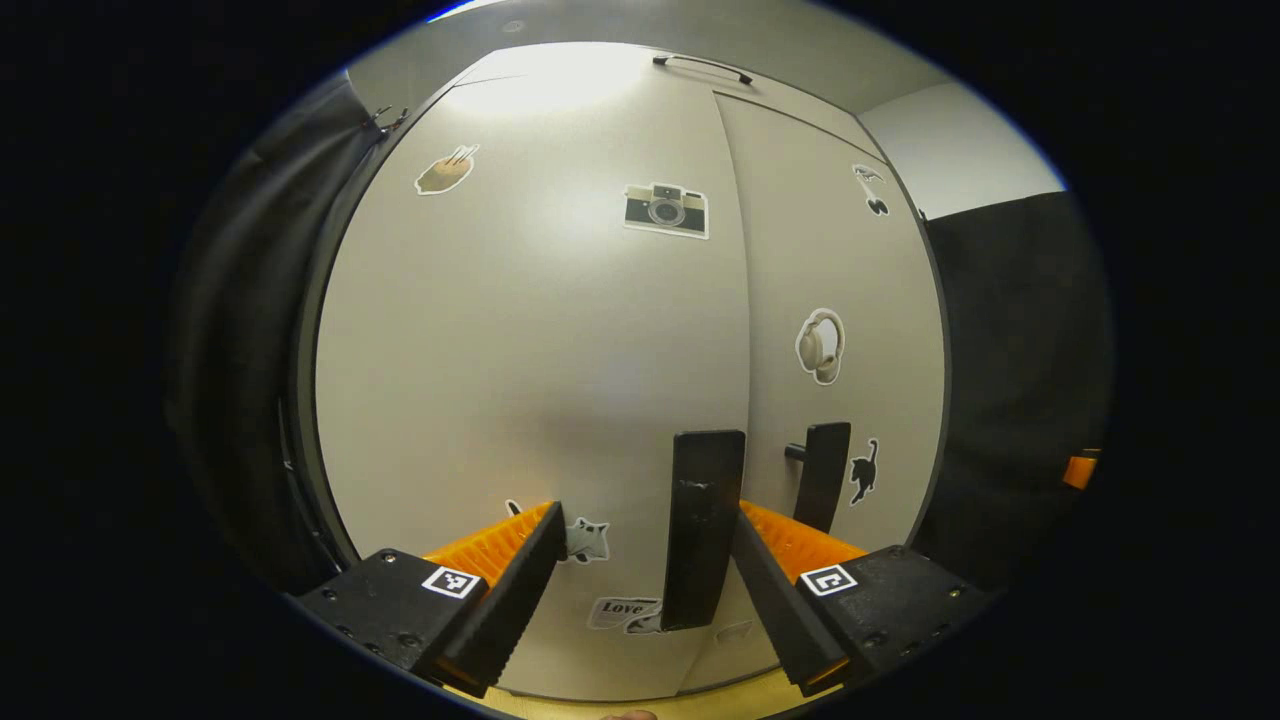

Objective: Grasp the bottle in the cabinet with the left hand and place it on the coaster, then close the right door with the right hand and the left door with the left hand.

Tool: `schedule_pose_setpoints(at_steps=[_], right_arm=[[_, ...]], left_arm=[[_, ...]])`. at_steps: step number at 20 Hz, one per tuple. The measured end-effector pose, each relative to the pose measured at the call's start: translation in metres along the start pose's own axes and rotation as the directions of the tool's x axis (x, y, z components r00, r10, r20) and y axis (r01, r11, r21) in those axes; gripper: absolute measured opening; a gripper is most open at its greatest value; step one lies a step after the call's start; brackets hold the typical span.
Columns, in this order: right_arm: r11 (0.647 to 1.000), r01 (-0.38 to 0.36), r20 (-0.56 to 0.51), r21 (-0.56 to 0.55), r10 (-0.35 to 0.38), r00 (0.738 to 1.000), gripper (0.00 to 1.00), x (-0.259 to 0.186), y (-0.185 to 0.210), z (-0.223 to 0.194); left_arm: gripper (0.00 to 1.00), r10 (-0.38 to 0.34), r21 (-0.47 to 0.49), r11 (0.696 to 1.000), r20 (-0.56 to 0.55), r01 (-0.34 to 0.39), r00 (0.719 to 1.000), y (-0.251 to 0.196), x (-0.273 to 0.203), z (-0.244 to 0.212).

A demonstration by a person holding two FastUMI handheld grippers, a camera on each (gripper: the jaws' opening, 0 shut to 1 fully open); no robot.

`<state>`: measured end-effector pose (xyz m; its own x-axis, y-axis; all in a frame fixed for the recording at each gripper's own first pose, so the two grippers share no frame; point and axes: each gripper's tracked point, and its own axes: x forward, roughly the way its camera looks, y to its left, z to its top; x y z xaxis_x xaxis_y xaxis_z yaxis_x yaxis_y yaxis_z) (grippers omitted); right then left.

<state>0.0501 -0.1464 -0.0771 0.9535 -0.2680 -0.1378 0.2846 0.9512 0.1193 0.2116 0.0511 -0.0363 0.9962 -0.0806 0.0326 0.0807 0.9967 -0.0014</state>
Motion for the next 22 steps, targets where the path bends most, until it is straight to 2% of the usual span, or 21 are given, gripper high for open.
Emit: schedule_pose_setpoints(at_steps=[6,9,12,13,15,17,18,19,20,21,22], right_arm=[[1.000,-0.016,0.009,-0.021,0.016,1.000,1.00,-0.002,0.003,0.006],[0.998,-0.055,0.020,-0.030,0.055,0.998,1.00,-0.007,0.016,0.019],[0.991,-0.123,0.049,-0.052,0.125,0.991,1.00,-0.017,0.041,0.045],[0.988,-0.146,0.064,-0.058,0.150,0.987,0.98,-0.023,0.051,0.057],[0.981,-0.184,0.090,-0.067,0.189,0.978,1.00,-0.033,0.067,0.079],[0.970,-0.233,0.094,-0.067,0.239,0.967,1.00,-0.047,0.084,0.091],[0.964,-0.259,0.095,-0.064,0.264,0.960,1.00,-0.053,0.093,0.096],[0.957,-0.283,0.096,-0.061,0.288,0.953,1.00,-0.059,0.099,0.098],[0.951,-0.304,0.099,-0.061,0.309,0.946,1.00,-0.064,0.105,0.101],[0.946,-0.319,0.103,-0.067,0.324,0.940,1.00,-0.070,0.109,0.103],[0.940,-0.333,0.108,-0.072,0.339,0.934,1.00,-0.074,0.114,0.104]], left_arm=[[1.00,0.007,0.002,1.000,-0.002,-0.007,1.000,0.000,0.002,-0.001],[1.00,-0.002,-0.038,0.999,-0.010,0.002,1.000,-0.003,-0.013,0.007],[0.98,0.007,-0.022,1.000,0.028,-0.007,1.000,-0.005,-0.058,0.041],[0.95,0.013,-0.012,1.000,0.024,-0.012,1.000,-0.007,-0.077,0.050],[0.95,0.021,0.003,1.000,0.036,-0.021,0.999,-0.011,-0.114,0.071],[0.95,0.060,0.020,0.998,0.029,-0.061,0.998,-0.009,-0.146,0.083],[0.90,0.082,0.028,0.996,0.020,-0.083,0.996,-0.006,-0.161,0.087],[0.95,0.103,0.032,0.994,0.015,-0.103,0.995,-0.004,-0.174,0.091],[0.95,0.120,0.033,0.992,0.017,-0.120,0.993,-0.003,-0.187,0.096],[0.90,0.135,0.038,0.990,0.027,-0.136,0.990,-0.003,-0.199,0.101],[0.95,0.151,0.048,0.987,0.035,-0.153,0.988,-0.003,-0.209,0.107]])
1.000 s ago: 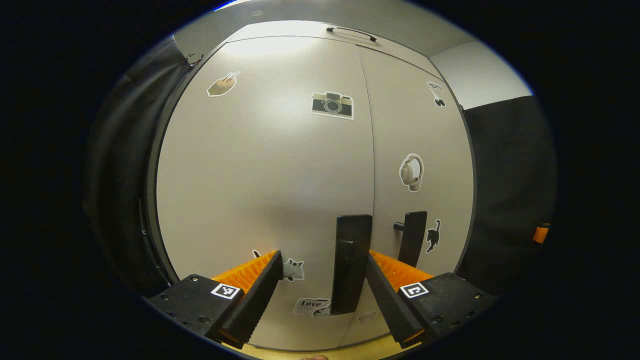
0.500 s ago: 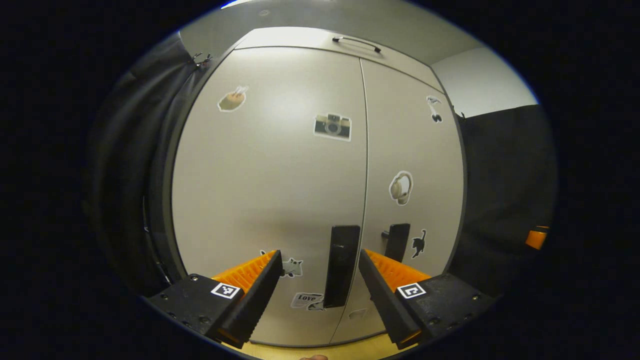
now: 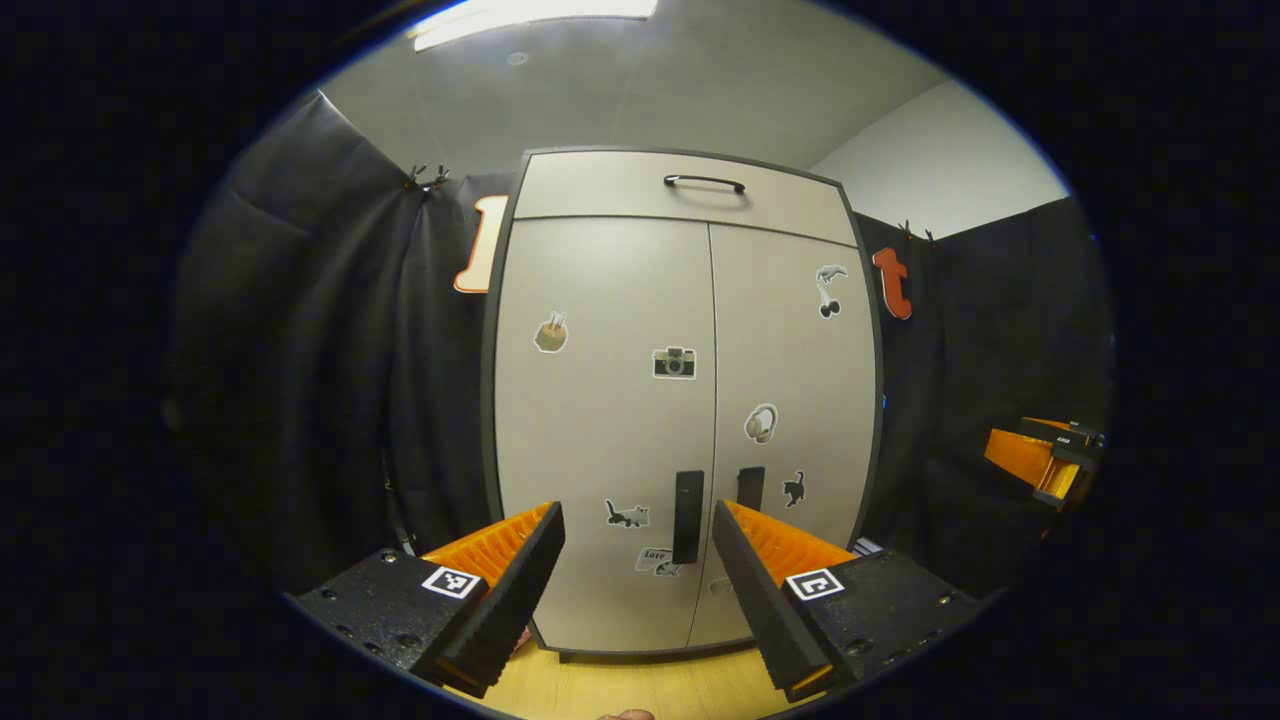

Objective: Grasp the bottle in the cabinet with the left hand and place it on the coaster, then close the right door with the right hand and the left door with the left hand.

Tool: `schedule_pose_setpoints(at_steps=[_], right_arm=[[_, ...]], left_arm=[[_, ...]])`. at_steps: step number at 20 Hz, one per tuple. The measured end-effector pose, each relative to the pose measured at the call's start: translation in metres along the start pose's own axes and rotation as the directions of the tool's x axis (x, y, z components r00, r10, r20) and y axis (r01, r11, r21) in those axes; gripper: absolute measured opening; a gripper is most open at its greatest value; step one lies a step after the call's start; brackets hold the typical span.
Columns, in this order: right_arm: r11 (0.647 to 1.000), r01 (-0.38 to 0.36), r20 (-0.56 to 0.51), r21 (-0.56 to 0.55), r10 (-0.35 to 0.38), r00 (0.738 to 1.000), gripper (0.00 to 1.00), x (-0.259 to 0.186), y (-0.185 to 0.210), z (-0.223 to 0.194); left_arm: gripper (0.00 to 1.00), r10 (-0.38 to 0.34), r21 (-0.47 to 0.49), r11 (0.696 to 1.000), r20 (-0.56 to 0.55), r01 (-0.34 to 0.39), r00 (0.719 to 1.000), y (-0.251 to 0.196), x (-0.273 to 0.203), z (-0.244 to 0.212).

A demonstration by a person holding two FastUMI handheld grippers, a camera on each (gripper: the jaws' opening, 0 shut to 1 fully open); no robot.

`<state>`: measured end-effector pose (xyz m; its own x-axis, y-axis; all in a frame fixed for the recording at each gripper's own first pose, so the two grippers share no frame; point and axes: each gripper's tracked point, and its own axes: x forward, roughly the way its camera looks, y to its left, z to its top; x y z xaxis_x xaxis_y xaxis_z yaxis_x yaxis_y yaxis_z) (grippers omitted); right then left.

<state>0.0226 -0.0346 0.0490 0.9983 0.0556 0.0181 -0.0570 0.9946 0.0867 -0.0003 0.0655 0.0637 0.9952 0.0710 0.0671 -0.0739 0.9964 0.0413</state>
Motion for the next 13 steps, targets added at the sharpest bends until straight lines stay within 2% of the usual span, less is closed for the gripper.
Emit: schedule_pose_setpoints(at_steps=[3,6,7,8,9,11,12,13], right_arm=[[0.999,-0.041,0.007,-0.006,0.041,0.999,1.00,-0.003,0.013,-0.001],[0.997,-0.074,-0.006,-0.008,0.074,0.997,0.97,-0.004,0.022,-0.007],[0.997,-0.081,-0.003,-0.005,0.081,0.997,1.00,-0.005,0.023,-0.006],[0.996,-0.085,0.003,-0.003,0.085,0.996,1.00,-0.006,0.023,-0.005],[0.996,-0.087,0.007,-0.002,0.087,0.996,1.00,-0.005,0.023,-0.003],[0.996,-0.090,0.013,0.003,0.090,0.996,1.00,-0.006,0.021,-0.002],[0.996,-0.090,0.014,0.003,0.090,0.996,0.97,-0.005,0.020,-0.002],[0.996,-0.090,0.015,0.002,0.090,0.996,0.97,-0.005,0.017,-0.002]], left_arm=[[0.95,0.040,0.012,0.999,0.015,-0.041,0.999,0.003,-0.028,0.010],[0.95,0.055,-0.021,0.998,0.026,-0.054,0.998,0.003,-0.043,0.018],[0.95,0.062,-0.026,0.998,0.030,-0.061,0.998,0.005,-0.046,0.019],[0.90,0.071,-0.024,0.997,0.034,-0.070,0.997,0.007,-0.048,0.021],[0.95,0.079,-0.020,0.997,0.035,-0.078,0.996,0.008,-0.050,0.022],[0.95,0.088,-0.016,0.996,0.035,-0.087,0.996,0.008,-0.052,0.022],[0.90,0.089,-0.017,0.996,0.034,-0.089,0.995,0.006,-0.051,0.023],[1.00,0.089,-0.020,0.996,0.034,-0.089,0.995,0.005,-0.051,0.022]])
